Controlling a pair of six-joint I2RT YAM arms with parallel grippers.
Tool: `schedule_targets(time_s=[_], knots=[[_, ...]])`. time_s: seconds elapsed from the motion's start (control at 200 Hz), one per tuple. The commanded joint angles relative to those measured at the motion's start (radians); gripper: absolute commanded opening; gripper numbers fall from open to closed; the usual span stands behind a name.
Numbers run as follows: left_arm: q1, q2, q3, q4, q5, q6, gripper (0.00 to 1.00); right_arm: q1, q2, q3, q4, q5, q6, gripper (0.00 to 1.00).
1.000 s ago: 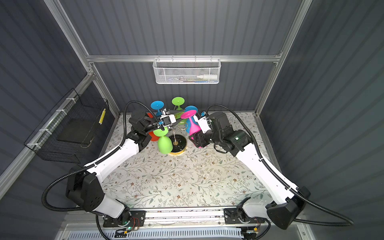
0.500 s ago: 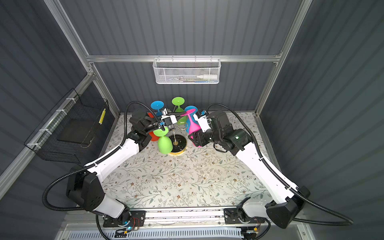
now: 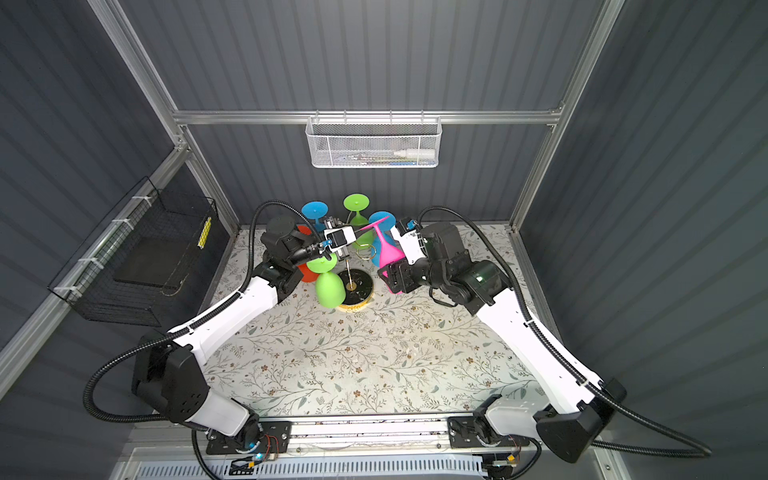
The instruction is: Take the wine glass off the wine glass rack
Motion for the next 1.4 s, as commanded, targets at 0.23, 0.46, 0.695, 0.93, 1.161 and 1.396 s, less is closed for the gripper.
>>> schedule_targets(time_s=[0.23, 0.46, 0.695, 0.93, 1.161, 1.396], knots=[[-0.008, -0.062, 0.092, -0.248, -0.224, -0.278, 0.0, -0.047, -0.135, -0.092, 0.235, -0.084, 0.086, 0.88], [-0.007, -0.047, 0.124, -0.389, -0.419, -0.48, 0.0, -0.165, -0.277, -0.215, 0.453, -0.21, 0.205, 0.92], [0.01, -0.036, 0.128, -0.466, -0.435, -0.664, 0.0, -0.328, -0.412, -0.321, 0.542, -0.25, 0.305, 0.92], [0.05, -0.061, 0.073, -0.409, -0.353, -0.785, 0.0, -0.397, -0.429, -0.403, 0.583, -0.289, 0.389, 0.79], [0.054, -0.076, 0.07, -0.412, -0.307, -0.785, 0.0, -0.389, -0.336, -0.378, 0.614, -0.338, 0.429, 0.59], [0.055, -0.076, 0.073, -0.398, -0.295, -0.802, 0.0, -0.369, -0.252, -0.322, 0.629, -0.347, 0.427, 0.47]])
